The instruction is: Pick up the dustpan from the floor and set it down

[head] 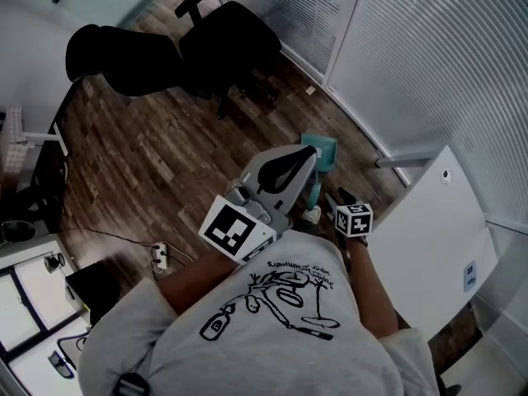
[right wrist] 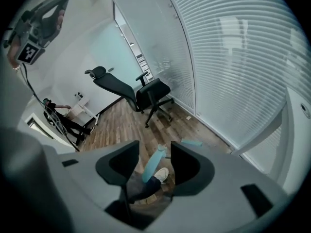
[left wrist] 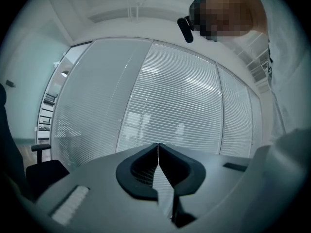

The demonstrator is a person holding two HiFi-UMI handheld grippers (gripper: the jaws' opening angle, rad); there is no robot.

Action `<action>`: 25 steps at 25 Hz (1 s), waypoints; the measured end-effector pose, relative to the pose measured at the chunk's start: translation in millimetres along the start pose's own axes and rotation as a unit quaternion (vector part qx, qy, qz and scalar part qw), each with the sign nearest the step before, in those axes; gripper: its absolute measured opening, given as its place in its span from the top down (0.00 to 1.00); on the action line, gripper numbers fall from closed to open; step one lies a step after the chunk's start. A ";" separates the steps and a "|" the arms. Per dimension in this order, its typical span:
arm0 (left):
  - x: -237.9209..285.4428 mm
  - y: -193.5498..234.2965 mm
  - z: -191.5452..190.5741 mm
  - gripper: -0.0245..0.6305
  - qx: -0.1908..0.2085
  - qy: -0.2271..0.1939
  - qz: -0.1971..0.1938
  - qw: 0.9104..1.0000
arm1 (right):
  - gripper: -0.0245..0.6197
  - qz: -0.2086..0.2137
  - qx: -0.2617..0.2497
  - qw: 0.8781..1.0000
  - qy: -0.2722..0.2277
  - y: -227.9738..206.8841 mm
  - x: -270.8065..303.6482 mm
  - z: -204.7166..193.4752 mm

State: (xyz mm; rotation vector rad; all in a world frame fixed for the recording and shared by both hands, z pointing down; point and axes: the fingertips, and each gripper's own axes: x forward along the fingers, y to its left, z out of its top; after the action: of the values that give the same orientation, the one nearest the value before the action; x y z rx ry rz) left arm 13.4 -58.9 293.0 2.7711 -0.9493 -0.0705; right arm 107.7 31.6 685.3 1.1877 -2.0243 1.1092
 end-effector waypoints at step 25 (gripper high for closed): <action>-18.2 13.9 -25.3 0.96 -0.011 0.039 0.020 0.999 | 0.65 0.059 0.061 0.994 0.071 -3.8 77.3 -56.6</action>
State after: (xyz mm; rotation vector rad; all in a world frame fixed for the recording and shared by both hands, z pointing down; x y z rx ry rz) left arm -6.5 -53.9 320.2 2.7130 -0.9769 0.0336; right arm 77.4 45.0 775.3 1.0275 -1.9620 1.3524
